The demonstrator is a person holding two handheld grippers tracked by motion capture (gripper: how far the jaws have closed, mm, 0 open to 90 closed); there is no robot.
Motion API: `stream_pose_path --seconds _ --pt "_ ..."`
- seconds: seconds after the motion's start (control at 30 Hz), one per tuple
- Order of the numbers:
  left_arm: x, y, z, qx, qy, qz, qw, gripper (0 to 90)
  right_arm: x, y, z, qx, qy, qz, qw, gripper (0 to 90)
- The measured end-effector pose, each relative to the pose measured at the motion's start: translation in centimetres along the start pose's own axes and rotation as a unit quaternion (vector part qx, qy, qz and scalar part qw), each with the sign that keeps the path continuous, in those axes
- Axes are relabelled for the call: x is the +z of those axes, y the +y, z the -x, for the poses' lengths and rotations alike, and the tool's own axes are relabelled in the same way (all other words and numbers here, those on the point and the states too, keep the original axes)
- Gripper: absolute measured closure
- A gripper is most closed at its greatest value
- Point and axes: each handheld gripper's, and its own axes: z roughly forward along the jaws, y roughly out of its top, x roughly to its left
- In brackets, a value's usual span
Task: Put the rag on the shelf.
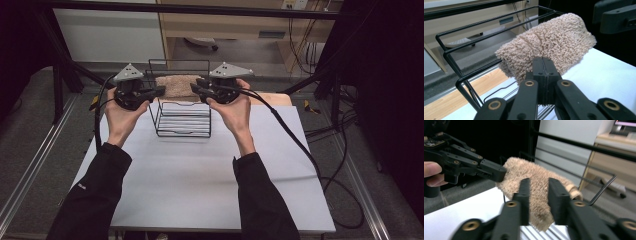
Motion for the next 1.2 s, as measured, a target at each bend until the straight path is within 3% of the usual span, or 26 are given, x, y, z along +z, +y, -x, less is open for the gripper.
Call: stream_pose_path --seconds 0.17,0.3,0.57,0.9,1.2 --pt "0.3 -0.6 -0.1 0.003 0.001 -0.002 1.0 89.7 0.9 -1.0 -0.1 0.018 0.0 -0.029 0.9994 89.9" --pt "0.6 -1.0 -0.3 0.002 0.007 -0.005 1.0 89.6 1.6 -1.9 0.2 0.03 -0.008 -0.044 0.9986 90.0" --pt "1.0 -1.2 -0.7 -0.007 0.009 -0.005 0.9999 89.4 2.5 -2.6 0.5 0.029 -0.022 -0.042 0.9985 89.6" --pt "0.1 -0.9 -0.1 -0.008 0.0 0.0 1.0 80.6 1.0 -2.2 0.1 0.025 -0.009 -0.033 0.9991 79.3" --pt "-1.0 -1.2 0.1 -0.014 0.001 -0.01 0.9999 59.3 -1.3 -1.7 0.1 0.029 -0.003 -0.031 0.9991 61.9"
